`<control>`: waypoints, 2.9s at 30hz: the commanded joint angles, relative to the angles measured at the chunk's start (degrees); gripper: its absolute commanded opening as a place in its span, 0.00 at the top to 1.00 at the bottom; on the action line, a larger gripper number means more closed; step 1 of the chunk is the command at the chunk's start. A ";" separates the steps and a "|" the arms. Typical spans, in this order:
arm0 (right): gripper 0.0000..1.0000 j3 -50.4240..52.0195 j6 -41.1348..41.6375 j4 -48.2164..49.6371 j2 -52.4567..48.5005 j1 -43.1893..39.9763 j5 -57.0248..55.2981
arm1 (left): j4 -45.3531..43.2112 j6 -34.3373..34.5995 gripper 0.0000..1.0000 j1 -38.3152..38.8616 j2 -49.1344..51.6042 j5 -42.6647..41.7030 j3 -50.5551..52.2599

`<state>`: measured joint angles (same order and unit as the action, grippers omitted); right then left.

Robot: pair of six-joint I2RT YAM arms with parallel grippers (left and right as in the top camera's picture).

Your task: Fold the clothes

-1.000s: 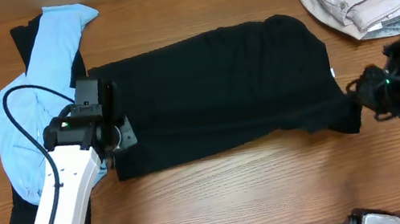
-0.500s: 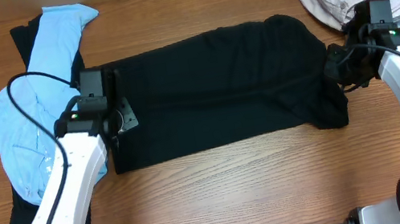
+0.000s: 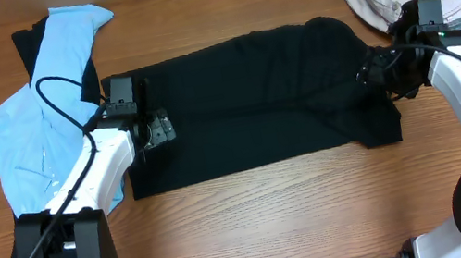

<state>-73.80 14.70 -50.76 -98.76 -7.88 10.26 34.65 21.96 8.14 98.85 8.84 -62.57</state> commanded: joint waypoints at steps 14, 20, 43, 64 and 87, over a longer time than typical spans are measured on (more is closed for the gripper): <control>0.19 -32.46 -15.69 -6.21 -1.25 2.71 0.94 | 12.96 -20.41 0.00 -1.86 2.14 -4.98 -37.00; 0.19 -32.46 -19.52 1.33 -8.83 5.60 0.63 | 10.49 -21.77 0.00 -3.52 14.12 -5.27 -43.41; 0.37 -32.39 -20.24 3.61 -20.33 11.21 -5.09 | 1.42 -18.05 0.09 -10.58 33.99 -5.14 -44.17; 0.39 -32.39 -20.55 4.59 -20.33 12.04 -5.09 | -0.26 -15.04 0.34 -9.88 34.97 -5.90 -43.98; 0.40 -32.37 -20.52 4.22 -20.33 12.04 -5.09 | 1.09 -13.99 0.36 -9.84 37.73 -8.22 -43.93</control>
<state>-105.65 -6.00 -46.54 -118.76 3.86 5.52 35.20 7.11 -2.24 134.58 1.43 -105.91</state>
